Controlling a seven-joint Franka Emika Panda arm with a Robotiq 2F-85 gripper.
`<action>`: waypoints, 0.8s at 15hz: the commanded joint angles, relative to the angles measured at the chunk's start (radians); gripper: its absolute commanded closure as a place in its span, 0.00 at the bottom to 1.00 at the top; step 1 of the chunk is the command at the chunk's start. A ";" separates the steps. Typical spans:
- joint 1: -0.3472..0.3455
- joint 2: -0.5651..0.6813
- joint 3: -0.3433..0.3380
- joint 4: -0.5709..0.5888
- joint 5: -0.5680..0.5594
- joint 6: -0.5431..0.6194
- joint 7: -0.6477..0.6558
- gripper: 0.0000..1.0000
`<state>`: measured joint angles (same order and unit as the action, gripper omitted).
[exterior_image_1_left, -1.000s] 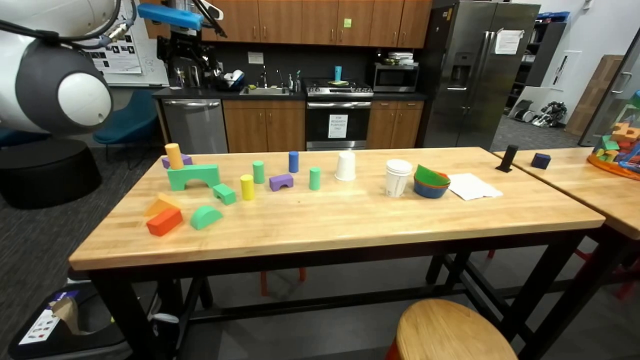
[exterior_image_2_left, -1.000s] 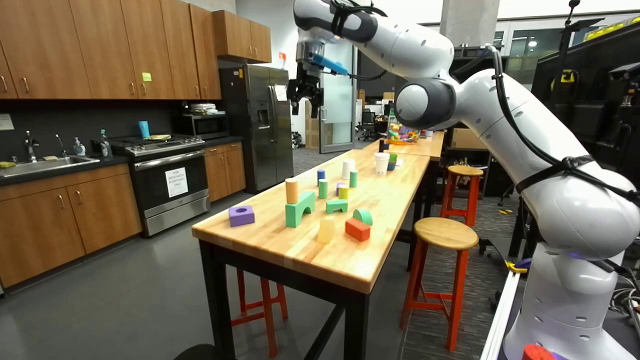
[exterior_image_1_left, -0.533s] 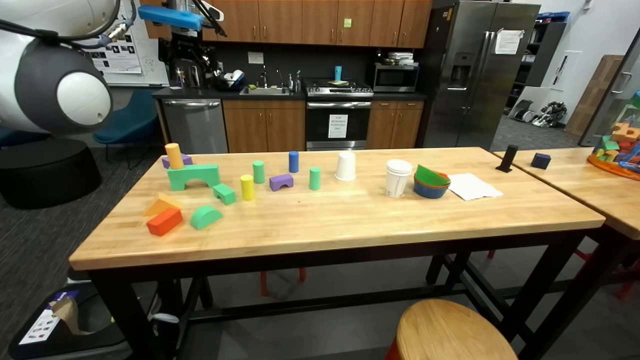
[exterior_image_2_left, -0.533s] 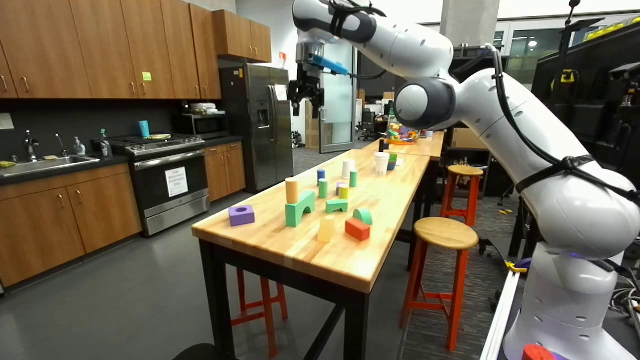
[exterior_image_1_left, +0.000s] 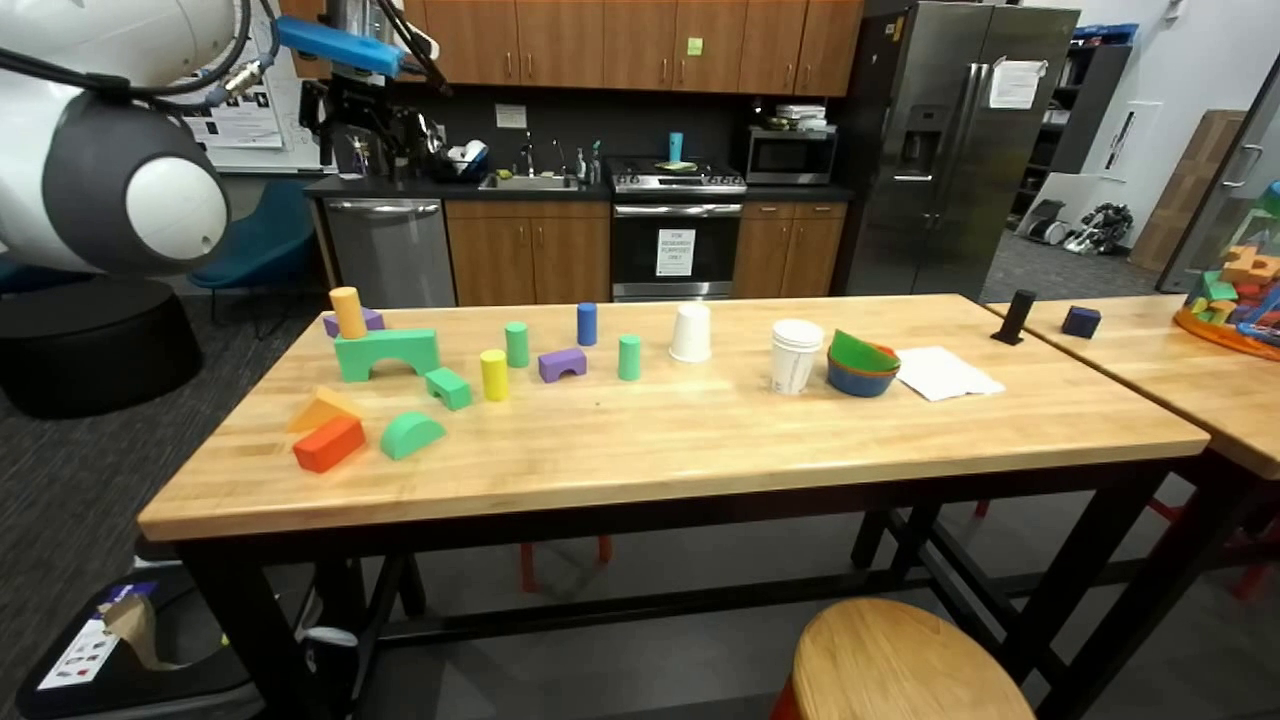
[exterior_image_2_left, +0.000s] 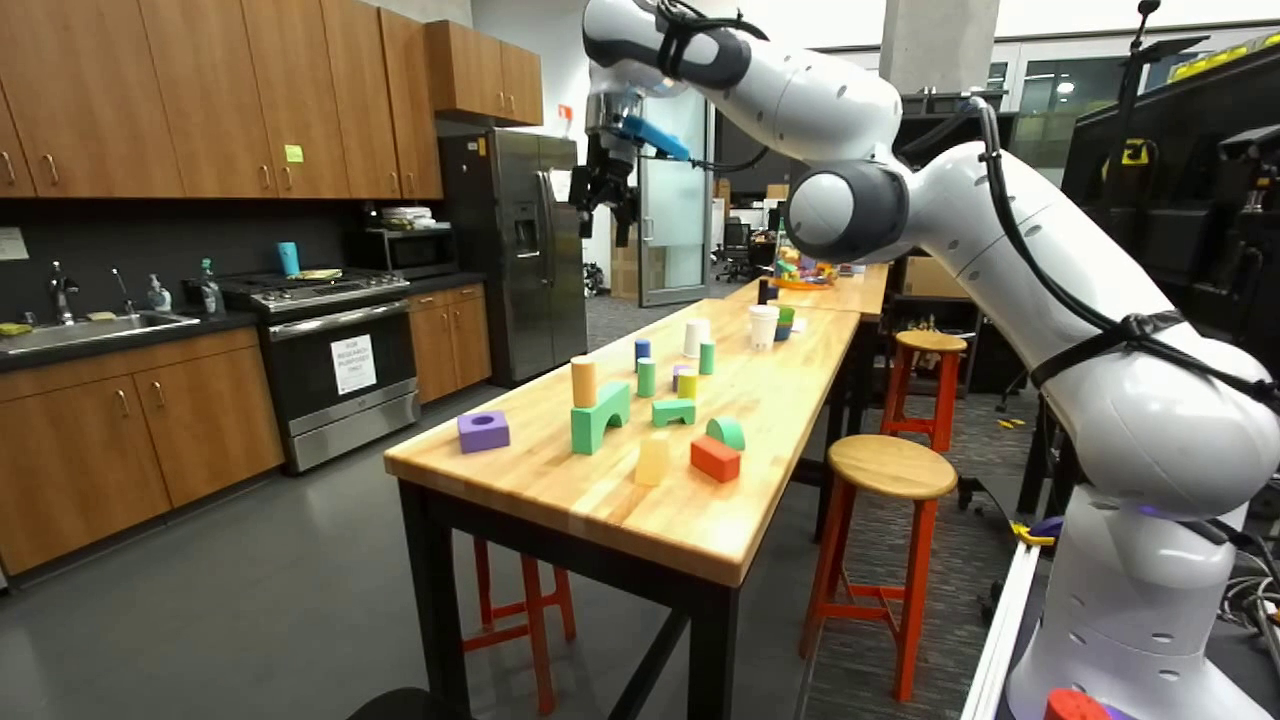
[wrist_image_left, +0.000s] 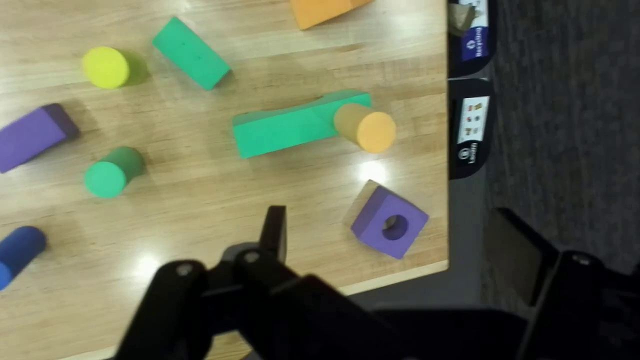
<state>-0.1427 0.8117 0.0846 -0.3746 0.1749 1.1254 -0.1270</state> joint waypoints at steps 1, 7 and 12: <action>-0.012 0.022 0.093 0.026 0.128 -0.020 0.015 0.00; -0.050 0.042 0.242 0.026 0.365 -0.038 0.008 0.00; -0.069 0.053 0.269 0.026 0.484 -0.048 0.007 0.00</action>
<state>-0.2200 0.8523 0.3674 -0.3735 0.6504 1.0877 -0.1250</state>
